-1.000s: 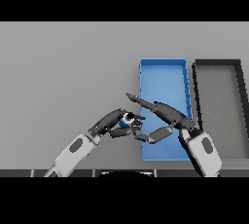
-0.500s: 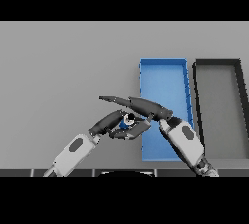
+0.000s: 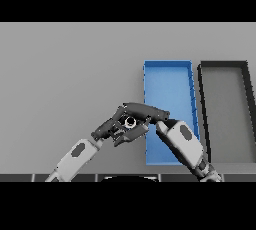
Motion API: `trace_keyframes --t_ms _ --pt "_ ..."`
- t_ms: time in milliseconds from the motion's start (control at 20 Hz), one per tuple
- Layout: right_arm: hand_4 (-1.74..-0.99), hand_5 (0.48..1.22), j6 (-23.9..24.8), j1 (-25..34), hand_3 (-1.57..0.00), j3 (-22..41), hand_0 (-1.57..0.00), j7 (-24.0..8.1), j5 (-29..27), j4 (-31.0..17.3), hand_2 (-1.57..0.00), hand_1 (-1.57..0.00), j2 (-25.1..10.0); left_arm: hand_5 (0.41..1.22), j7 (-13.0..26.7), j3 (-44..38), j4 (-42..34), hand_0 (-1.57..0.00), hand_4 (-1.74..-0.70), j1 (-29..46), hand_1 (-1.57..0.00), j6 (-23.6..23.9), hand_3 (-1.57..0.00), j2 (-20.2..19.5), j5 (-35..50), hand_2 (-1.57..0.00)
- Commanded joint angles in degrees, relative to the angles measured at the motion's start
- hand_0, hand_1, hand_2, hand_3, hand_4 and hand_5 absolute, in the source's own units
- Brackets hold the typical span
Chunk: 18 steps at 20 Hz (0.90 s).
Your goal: Pick up the blue pipe and place it into the blue bin.
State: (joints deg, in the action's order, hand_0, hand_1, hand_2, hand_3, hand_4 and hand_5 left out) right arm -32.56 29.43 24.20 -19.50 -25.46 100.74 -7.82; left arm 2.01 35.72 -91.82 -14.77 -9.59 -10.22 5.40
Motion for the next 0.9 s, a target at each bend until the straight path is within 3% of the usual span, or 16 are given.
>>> trace_keyframes --t_ms 0,100,300,350,450,600,650,850 --pt "-1.452 0.968 0.66 -0.11 -1.32 0.62 -1.39 1.48 0.91 -0.04 -1.4 -1.39 0.02 1.221 -0.57 -0.5 -0.18 -1.36 -1.69 0.41 -1.34 -0.05 -1.31 0.69 0.34 -1.25" --pt "-1.447 1.059 0.44 1.18 -1.41 1.35 -1.46 4.74 5.29 0.06 -1.46 -1.45 -1.31 1.221 -1.43 -0.86 -0.19 -1.44 -1.71 0.76 -1.43 -0.66 -1.41 0.6 0.34 -1.35" --pt "-1.475 1.155 2.06 0.88 -1.51 2.45 -1.52 7.05 3.17 0.14 -1.53 -1.52 -3.31 1.221 -0.65 -2.48 -0.21 -1.52 -1.73 0.59 -1.51 -1.32 -1.5 0.47 1.43 -1.39" --pt "-1.48 1.168 3.08 0.99 -1.52 2.53 -1.53 7.04 2.06 0.23 -1.53 -1.53 -3.54 1.221 -1.77 -1.89 -0.27 -1.43 -1.65 0.7 -1.35 -0.69 -1.33 0.43 0.17 -1.22" --pt "-1.487 1.187 4.02 0.83 -1.54 3.05 -1.55 6.23 -0.25 0.88 -1.55 -1.55 -4.15 1.221 -3.57 -0.92 -0.81 -0.93 -1.41 -0.15 -0.87 -1.85 -0.85 -1.92 -3.3 -0.78" --pt "-1.491 1.204 4.76 1.6 -1.55 3.15 -1.56 4.3 -0.25 1.26 -1.56 -1.56 -4.75 1.187 -4.31 -0.03 -1.46 -0.47 -1.14 -0.57 -0.44 -4.74 -0.44 -3.74 -7.0 -0.4" --pt "-1.492 1.207 5.16 1.58 -1.56 3.38 -1.56 3.54 -0.08 1.41 -1.56 -1.56 -4.38 1.113 -4.9 -0.25 -0.5 -0.38 -1.09 -1.04 -0.35 -5.16 -0.35 -3.59 -7.62 -0.32" --pt "-1.496 1.215 4.94 1.16 -1.57 4.31 -1.57 5.44 1.6 1.06 -1.57 -1.57 -3.46 0.785 -2.8 -0.65 0.18 -0.15 -0.94 -1.5 -0.14 -3.76 -0.14 -3.18 -8.6 -0.13"
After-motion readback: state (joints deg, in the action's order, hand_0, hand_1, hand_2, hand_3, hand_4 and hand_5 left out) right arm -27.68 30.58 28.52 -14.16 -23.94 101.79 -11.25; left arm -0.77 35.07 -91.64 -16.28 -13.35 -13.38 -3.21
